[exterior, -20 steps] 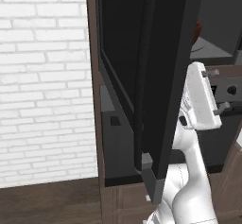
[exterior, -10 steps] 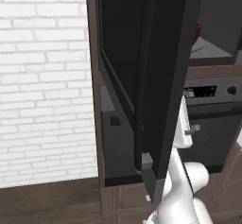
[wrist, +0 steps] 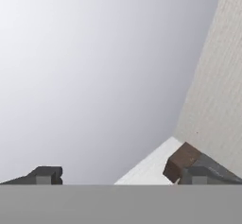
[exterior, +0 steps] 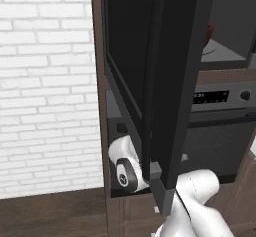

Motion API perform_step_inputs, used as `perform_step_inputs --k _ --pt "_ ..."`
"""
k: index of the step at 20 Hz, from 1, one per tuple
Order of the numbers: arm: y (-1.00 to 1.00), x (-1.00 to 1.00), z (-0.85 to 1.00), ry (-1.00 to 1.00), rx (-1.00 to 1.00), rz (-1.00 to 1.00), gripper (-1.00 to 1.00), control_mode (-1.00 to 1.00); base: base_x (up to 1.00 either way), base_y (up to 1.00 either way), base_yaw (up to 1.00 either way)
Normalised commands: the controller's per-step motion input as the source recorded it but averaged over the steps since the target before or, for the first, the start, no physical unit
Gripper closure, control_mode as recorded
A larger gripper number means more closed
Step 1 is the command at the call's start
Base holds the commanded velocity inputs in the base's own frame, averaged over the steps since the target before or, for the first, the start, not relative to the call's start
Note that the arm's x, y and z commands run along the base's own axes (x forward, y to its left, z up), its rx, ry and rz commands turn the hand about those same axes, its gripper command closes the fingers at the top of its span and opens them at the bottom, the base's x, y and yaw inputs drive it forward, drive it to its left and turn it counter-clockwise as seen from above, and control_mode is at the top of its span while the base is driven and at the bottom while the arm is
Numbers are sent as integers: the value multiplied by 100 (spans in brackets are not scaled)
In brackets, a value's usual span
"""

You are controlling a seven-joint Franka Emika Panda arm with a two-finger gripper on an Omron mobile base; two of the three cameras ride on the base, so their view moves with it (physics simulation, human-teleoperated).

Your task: Pick the corn from the sink and place it in the bowl. Then pick the bowl and place it in the microwave. Then close the microwave door and press the start button.

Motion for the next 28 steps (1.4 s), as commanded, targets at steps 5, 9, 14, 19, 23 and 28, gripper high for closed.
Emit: perform_step_inputs --k 5,9,14,19,23,28 --pt "41 33 -28 33 18 24 -100 -100 0 0 0" --pt "49 56 -22 28 11 25 -100 -100 0 0 0" --pt "61 79 -11 9 6 22 -100 -100 0 0 0" --pt "64 75 0 0 2 17 -100 -100 0 0 0" --pt "74 56 0 -3 0 16 -100 -100 0 0 0" --pt "77 33 0 -8 0 15 -100 -100 0 0 0"
